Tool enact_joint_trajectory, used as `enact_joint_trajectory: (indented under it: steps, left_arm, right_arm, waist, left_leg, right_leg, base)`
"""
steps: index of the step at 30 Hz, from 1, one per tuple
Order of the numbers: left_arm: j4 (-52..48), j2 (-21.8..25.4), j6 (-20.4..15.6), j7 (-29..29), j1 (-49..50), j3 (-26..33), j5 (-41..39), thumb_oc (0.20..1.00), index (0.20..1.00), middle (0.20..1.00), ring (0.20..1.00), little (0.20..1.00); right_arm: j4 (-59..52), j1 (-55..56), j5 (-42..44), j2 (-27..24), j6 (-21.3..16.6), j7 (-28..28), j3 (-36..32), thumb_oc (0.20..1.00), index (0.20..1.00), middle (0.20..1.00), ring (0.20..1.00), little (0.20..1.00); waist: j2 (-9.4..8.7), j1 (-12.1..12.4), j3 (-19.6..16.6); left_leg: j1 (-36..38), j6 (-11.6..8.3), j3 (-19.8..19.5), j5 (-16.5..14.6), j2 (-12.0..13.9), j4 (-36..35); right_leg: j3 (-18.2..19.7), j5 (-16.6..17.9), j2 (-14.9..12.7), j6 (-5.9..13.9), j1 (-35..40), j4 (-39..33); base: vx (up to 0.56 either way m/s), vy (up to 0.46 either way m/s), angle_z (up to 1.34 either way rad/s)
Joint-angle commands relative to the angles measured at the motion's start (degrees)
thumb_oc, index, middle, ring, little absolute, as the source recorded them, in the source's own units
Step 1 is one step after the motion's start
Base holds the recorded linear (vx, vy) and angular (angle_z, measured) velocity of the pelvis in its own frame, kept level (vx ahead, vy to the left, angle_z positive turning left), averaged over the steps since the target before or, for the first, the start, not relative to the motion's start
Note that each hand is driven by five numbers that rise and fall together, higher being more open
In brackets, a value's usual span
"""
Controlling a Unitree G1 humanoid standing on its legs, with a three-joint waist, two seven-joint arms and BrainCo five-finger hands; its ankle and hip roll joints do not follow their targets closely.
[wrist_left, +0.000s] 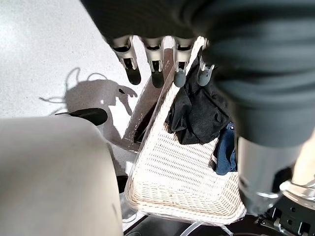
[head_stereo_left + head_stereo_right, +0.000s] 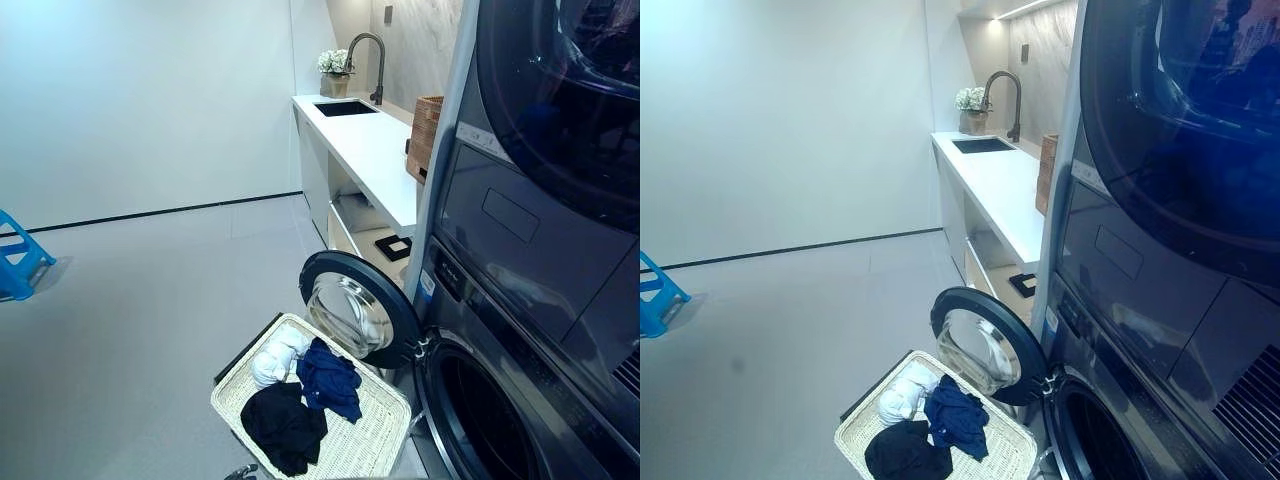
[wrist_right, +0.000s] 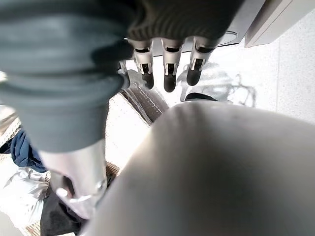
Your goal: Put the clothes into the washing machine.
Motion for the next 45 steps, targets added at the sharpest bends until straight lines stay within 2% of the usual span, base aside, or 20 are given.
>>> enact_joint_trajectory:
  steps: [1, 5, 14, 16, 17, 24, 25, 28, 33, 36, 40, 43, 45]
  left_arm:
    - [3.3, -3.0, 2.2, -4.8, -2.6, -0.9, -0.6, 1.000, 1.000, 1.000, 1.000, 1.000]
    - [3.2, -3.0, 0.7, -4.5, -2.5, -1.4, 0.0, 1.000, 1.000, 1.000, 1.000, 1.000]
    - [3.1, -3.1, 1.3, -3.1, -2.8, -1.3, -0.6, 1.000, 1.000, 1.000, 1.000, 1.000]
    - [3.0, -3.1, 1.2, -2.6, -2.7, -1.3, -0.8, 1.000, 1.000, 1.000, 1.000, 1.000]
    - [3.0, -3.2, 1.1, -2.3, -2.7, -1.3, -0.8, 1.000, 1.000, 1.000, 1.000, 1.000]
    - [3.1, -3.1, 0.5, -1.9, -2.7, -1.1, -0.4, 1.000, 1.000, 1.000, 1.000, 1.000]
    - [3.2, -3.0, 0.2, -1.6, -2.9, -1.0, 0.0, 1.000, 1.000, 1.000, 1.000, 1.000]
    - [3.4, -2.9, -0.2, -0.9, -2.9, -0.9, 0.5, 1.000, 1.000, 1.000, 1.000, 1.000]
    - [3.6, -2.9, -0.7, 2.4, -2.5, -0.5, 2.4, 1.000, 1.000, 1.000, 1.000, 1.000]
    - [3.5, -2.5, -0.3, 6.4, -2.6, -0.8, 5.8, 1.000, 1.000, 1.000, 1.000, 1.000]
    - [3.1, -1.0, 0.5, 16.2, -4.8, -4.2, 17.8, 1.000, 1.000, 1.000, 1.000, 1.000]
    - [2.2, 0.1, 0.8, 19.4, -6.0, -5.6, 19.2, 1.000, 1.000, 1.000, 1.000, 1.000]
    - [0.9, 1.2, 0.4, 23.4, -7.7, -6.2, 18.5, 1.000, 1.000, 1.000, 1.000, 1.000]
  right_arm:
    - [1.4, -3.8, -0.7, 2.9, -6.3, -0.6, 1.3, 1.000, 1.000, 1.000, 1.000, 1.000]
    - [1.3, -3.5, -0.9, 3.0, -7.1, 0.0, 1.5, 1.000, 1.000, 1.000, 1.000, 1.000]
    - [1.5, -3.8, -1.1, 3.1, -8.6, -1.6, 1.8, 1.000, 1.000, 1.000, 1.000, 1.000]
    - [1.0, -3.7, -1.5, 3.0, -11.6, -3.4, 1.8, 1.000, 1.000, 1.000, 1.000, 1.000]
    - [0.5, -3.7, -0.8, 3.1, -13.0, -2.3, 2.0, 1.000, 1.000, 1.000, 1.000, 1.000]
    - [0.4, -3.5, 0.8, 3.0, -11.2, 2.2, 2.1, 1.000, 1.000, 1.000, 1.000, 1.000]
    - [0.9, -3.6, 1.5, 2.9, -9.9, 5.1, 2.0, 1.000, 1.000, 1.000, 1.000, 1.000]
    - [1.7, -3.5, 3.0, 2.9, -8.0, 6.9, 1.8, 1.000, 1.000, 1.000, 1.000, 1.000]
    - [2.4, -3.1, 3.6, 3.1, -6.2, 8.7, 1.3, 1.000, 1.000, 1.000, 1.000, 1.000]
    - [2.6, -3.1, 0.7, 2.8, -4.7, 8.7, 1.9, 1.000, 1.000, 1.000, 1.000, 1.000]
    - [2.4, -4.3, -0.1, 1.9, -2.7, 8.5, 4.2, 1.000, 1.000, 1.000, 1.000, 1.000]
    - [1.9, -4.9, 0.3, 1.3, -2.1, 8.1, 4.8, 1.000, 1.000, 1.000, 1.000, 1.000]
    - [0.9, -5.3, -0.1, 0.5, -2.9, 5.6, 5.7, 1.000, 1.000, 1.000, 1.000, 1.000]
  waist:
    - [-2.56, 1.1, 1.4]
    - [-2.47, 0.9, 1.6]
    - [-2.41, 1.1, 1.8]
    - [-2.38, 1.0, 1.9]
    - [-2.35, 1.0, 1.9]
    - [-2.47, 1.0, 2.3]
    - [-2.55, 1.1, 2.3]
    - [-2.64, 1.3, 2.3]
    - [-2.78, 1.5, 1.8]
    - [-2.80, 1.5, 2.0]
    - [-2.77, 1.3, 3.6]
    - [-2.68, 1.1, 4.3]
    - [-2.57, 0.8, 5.5]
  left_leg:
    - [-1.8, 4.31, 1.2, -0.2, -4.7, 0.0]
    - [-2.0, 4.29, 1.3, -0.2, -4.7, 0.0]
    - [-2.0, 4.37, 1.0, -0.2, -4.8, 0.0]
    - [-2.0, 4.33, 1.0, -0.1, -4.8, 0.0]
    - [-2.1, 4.31, 1.1, -0.1, -4.7, 0.0]
    - [-2.3, 4.34, 1.2, -0.1, -4.8, 0.0]
    - [-2.4, 4.32, 1.2, 0.0, -4.8, 0.0]
    - [-2.3, 4.31, 1.1, 0.0, -4.9, 0.0]
    - [-2.1, 4.23, 0.9, 0.0, -5.0, 0.0]
    - [-2.6, 4.16, 1.2, 0.3, -4.9, 0.0]
    - [-3.7, 4.24, 1.7, 0.9, -4.9, 0.0]
    - [-4.0, 4.38, 1.9, 1.0, -5.0, 0.0]
    - [-4.9, 4.63, 2.2, 1.3, -5.1, 0.1]
  right_leg:
    - [0.6, 0.1, -0.3, 1.14, 0.2, 0.5]
    - [0.6, 0.1, -0.3, 1.14, 0.0, 0.6]
    - [0.4, 0.1, -0.3, 1.11, 0.0, 0.5]
    - [0.4, 0.0, -0.3, 1.13, 0.0, 0.6]
    - [0.4, 0.1, -0.3, 1.15, -0.1, 0.6]
    - [0.3, 0.1, -0.3, 1.17, -0.2, 0.6]
    - [0.3, 0.1, -0.3, 1.19, -0.3, 0.6]
    - [0.2, 0.1, -0.3, 1.16, -0.1, 0.6]
    - [-0.1, 0.1, -0.3, 1.23, 0.1, 0.5]
    - [-0.1, 0.3, -0.4, 1.31, -0.3, 0.6]
    - [0.7, 0.7, -0.5, 1.34, -1.9, 0.9]
    - [1.1, 1.0, -0.4, 1.41, -2.4, 1.0]
    - [1.9, 1.5, -0.5, 1.51, -3.7, 1.2]
  base:
    - [-0.06, 0.003, -0.02]
    - [-0.02, 0.001, 0.00]
    - [0.00, 0.000, 0.00]
    - [0.00, 0.000, 0.00]
    - [0.00, 0.000, 0.00]
    - [0.00, 0.000, 0.00]
    - [0.00, 0.000, 0.00]
    - [0.01, 0.000, 0.00]
    - [0.05, 0.011, 0.00]
    - [0.03, 0.039, 0.00]
    - [-0.02, 0.060, -0.01]
    - [0.00, 0.058, -0.06]
    - [-0.01, 0.083, -0.11]
